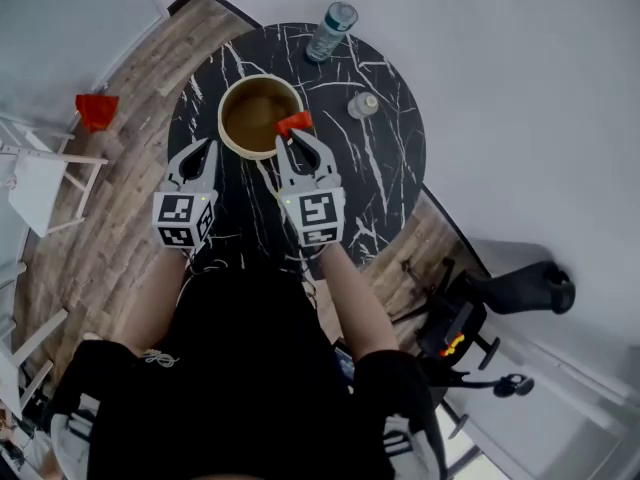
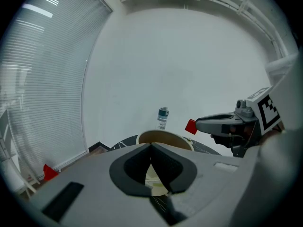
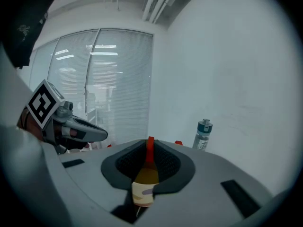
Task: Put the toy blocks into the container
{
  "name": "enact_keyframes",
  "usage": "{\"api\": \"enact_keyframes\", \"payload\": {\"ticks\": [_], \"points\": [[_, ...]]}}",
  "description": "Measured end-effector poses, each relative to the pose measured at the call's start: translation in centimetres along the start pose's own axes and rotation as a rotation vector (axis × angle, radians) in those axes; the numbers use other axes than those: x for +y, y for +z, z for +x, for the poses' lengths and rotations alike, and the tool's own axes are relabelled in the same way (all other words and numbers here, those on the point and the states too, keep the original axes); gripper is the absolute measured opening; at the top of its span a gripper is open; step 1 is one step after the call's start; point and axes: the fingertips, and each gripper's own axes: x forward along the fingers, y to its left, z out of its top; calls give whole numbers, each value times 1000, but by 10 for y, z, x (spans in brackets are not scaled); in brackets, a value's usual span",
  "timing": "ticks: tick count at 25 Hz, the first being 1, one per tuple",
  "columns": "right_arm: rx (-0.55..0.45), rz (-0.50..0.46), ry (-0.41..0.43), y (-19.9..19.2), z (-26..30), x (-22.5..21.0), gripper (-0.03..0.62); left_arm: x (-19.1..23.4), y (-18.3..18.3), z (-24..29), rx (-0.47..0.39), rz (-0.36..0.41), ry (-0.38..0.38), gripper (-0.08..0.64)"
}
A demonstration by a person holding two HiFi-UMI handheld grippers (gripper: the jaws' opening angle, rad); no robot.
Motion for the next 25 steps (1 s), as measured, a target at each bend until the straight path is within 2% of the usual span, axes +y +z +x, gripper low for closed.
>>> {"api": "enact_keyframes", "payload": {"ticks": [7,16,21,23,25], "points": [[66,1,52,-17,32,17,43,24,-13,4,34,-18,7,0],[149,-2,50,-37,43,22,49,25,-27,9,67,-25,-21,0],[151,5,47,-42,38,23,103,16,-32,7,79,-18,-37,0],[144,17,36,-44,34,20,83,13,-35,6,85,-15,-40,0],[127,29,16,-43,28,15,25,10,-37,5,91,-10,-43,0]]}}
